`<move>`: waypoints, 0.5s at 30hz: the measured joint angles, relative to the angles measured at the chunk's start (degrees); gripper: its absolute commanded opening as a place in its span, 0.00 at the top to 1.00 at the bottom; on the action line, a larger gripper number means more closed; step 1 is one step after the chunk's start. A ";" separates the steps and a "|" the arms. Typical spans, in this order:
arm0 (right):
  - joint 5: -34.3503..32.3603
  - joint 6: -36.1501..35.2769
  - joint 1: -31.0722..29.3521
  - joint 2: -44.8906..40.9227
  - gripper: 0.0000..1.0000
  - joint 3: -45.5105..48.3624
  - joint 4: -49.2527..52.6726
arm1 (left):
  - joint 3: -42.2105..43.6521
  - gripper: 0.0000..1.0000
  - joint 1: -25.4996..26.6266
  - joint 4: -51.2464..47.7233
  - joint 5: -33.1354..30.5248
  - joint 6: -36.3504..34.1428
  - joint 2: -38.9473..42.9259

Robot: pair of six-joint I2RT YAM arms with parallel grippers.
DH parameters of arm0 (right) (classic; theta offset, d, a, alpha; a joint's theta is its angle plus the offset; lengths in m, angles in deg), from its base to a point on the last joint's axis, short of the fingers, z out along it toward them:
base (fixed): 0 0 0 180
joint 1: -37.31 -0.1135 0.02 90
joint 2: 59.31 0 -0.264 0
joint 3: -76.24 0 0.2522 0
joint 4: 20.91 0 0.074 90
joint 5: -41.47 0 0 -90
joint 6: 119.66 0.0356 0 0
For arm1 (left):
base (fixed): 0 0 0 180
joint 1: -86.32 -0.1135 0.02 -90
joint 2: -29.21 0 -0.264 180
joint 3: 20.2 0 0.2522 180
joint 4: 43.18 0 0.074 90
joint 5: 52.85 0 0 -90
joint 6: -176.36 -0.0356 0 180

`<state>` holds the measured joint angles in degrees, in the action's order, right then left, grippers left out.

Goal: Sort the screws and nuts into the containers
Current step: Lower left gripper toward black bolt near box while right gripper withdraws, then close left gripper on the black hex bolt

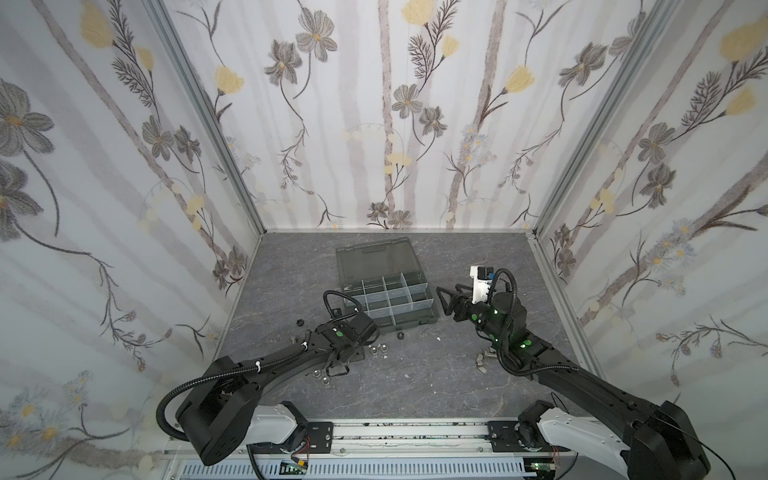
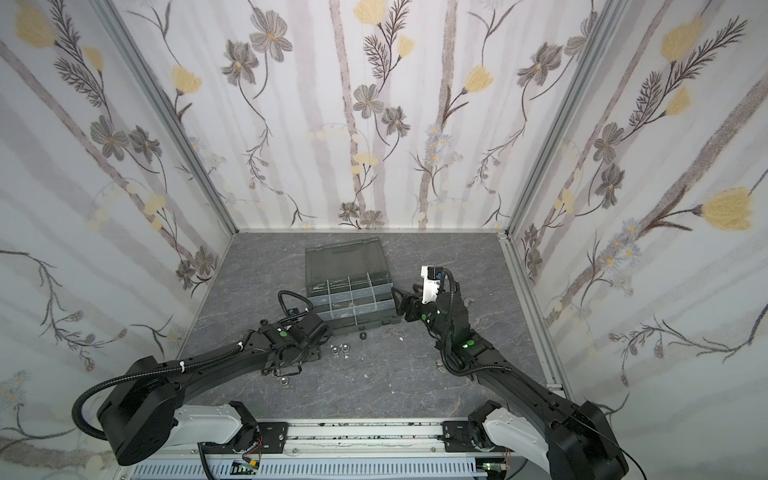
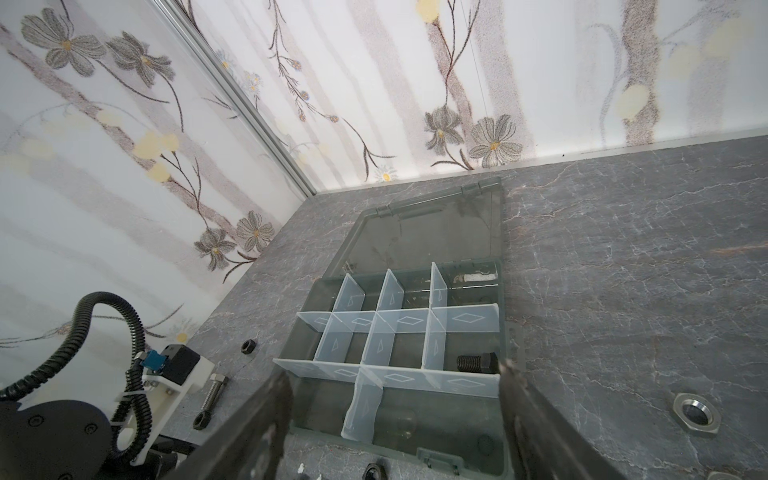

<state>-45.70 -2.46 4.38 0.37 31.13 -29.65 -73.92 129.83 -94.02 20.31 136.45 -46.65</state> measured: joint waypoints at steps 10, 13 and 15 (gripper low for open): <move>0.48 0.83 0.00 1.40 0.21 0.17 -1.09 | 0.87 0.43 0.02 2.36 0.04 -0.63 -1.60; 1.36 1.07 0.00 2.19 0.21 0.17 -1.57 | 1.33 0.43 0.00 3.21 0.50 -0.63 -2.21; 1.53 1.25 0.00 2.64 0.21 0.17 -1.64 | 1.64 0.42 0.00 3.39 0.63 -0.63 -2.56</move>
<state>-44.17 -1.21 4.38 3.01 31.30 -31.29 -72.29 129.83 -90.63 20.94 135.81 -49.21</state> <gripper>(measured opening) 0.789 0.573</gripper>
